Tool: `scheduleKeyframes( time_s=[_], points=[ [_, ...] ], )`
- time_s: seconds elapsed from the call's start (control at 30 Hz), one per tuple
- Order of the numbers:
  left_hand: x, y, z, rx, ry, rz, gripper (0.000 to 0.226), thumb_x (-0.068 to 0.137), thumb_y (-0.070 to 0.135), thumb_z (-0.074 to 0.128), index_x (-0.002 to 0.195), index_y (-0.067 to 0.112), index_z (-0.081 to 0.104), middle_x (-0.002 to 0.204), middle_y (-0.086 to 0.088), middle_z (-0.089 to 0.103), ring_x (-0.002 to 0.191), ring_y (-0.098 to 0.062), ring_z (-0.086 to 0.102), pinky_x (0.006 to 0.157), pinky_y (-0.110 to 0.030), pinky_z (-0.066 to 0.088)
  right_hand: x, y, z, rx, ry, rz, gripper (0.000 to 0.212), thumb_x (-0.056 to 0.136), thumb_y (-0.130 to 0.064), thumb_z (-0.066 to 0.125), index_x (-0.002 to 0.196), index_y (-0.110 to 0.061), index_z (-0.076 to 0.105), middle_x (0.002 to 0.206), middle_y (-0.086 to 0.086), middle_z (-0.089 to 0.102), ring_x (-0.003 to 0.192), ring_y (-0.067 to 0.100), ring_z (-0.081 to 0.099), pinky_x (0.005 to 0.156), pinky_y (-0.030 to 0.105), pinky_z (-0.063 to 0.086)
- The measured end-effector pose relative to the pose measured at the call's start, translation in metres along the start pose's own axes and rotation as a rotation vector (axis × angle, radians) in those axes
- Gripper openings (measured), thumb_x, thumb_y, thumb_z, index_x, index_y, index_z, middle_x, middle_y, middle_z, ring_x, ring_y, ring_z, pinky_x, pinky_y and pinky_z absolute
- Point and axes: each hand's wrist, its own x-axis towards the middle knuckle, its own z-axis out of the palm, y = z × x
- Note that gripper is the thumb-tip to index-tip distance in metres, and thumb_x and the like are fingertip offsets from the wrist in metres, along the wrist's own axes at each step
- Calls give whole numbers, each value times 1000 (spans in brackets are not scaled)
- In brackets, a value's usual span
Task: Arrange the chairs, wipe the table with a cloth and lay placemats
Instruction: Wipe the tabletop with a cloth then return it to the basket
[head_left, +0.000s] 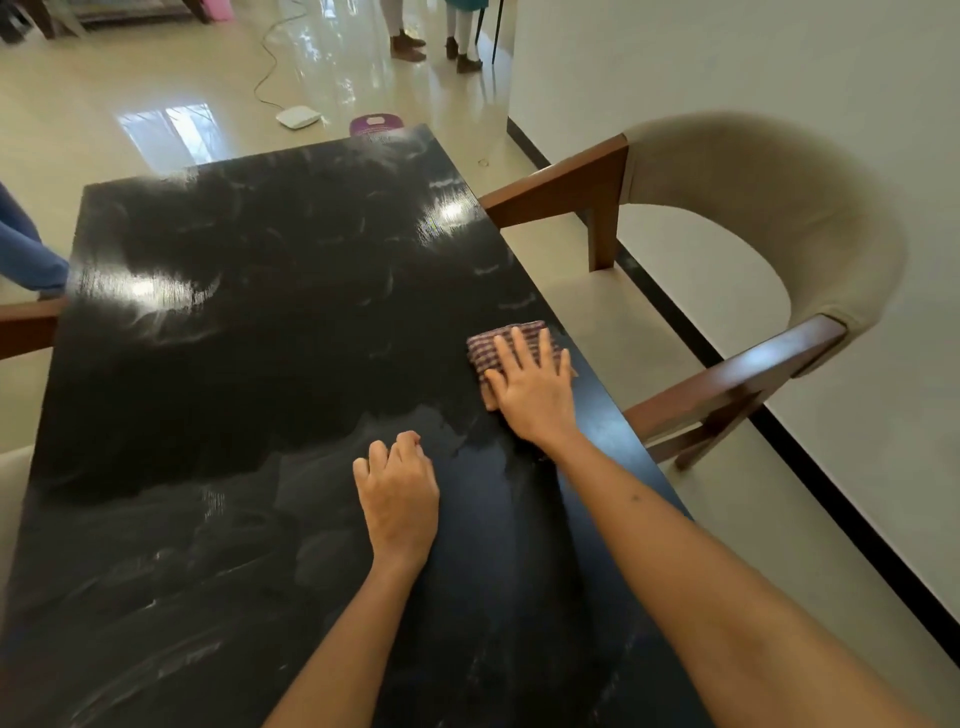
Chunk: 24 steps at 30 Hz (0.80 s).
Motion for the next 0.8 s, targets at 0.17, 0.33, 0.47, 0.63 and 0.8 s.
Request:
scheduleKeyframes(
  time_s=[0.17,0.33,0.47,0.63,0.8],
  points=[
    [3,2,0,32,-54,1,12,85,7,59,96,6,63,64,0,53,62,-20,46,62,-37,37,11,49,-5,107,6,277,58,102,-49,20,154,-24,13,161,5,11,146,36,13,116,51,16],
    [3,0,-1,-18,-62,5,13,83,3,60,95,5,62,63,-1,50,62,-20,46,61,-37,38,4,46,-7,100,-22,242,58,102,-49,21,154,-26,10,162,2,9,147,34,8,117,50,12],
    [4,2,-2,-74,-63,-12,15,81,1,62,96,4,61,62,-3,51,62,-22,48,60,-39,42,-13,22,-4,-12,-11,84,57,101,-49,22,154,-28,12,162,-3,9,148,31,1,118,50,2],
    [3,2,-3,-85,-88,-32,15,82,3,61,96,4,60,66,-5,55,65,-23,51,63,-40,42,-57,-43,15,-25,-19,-180,56,99,-50,26,151,-29,25,159,-2,21,147,32,8,117,52,5],
    [3,3,-3,-46,-88,-8,13,84,6,59,97,5,60,68,-5,56,64,-22,50,63,-40,39,-69,-40,17,-77,-17,-203,59,98,-52,20,151,-27,26,159,-1,21,147,38,5,115,61,2]
  ],
)
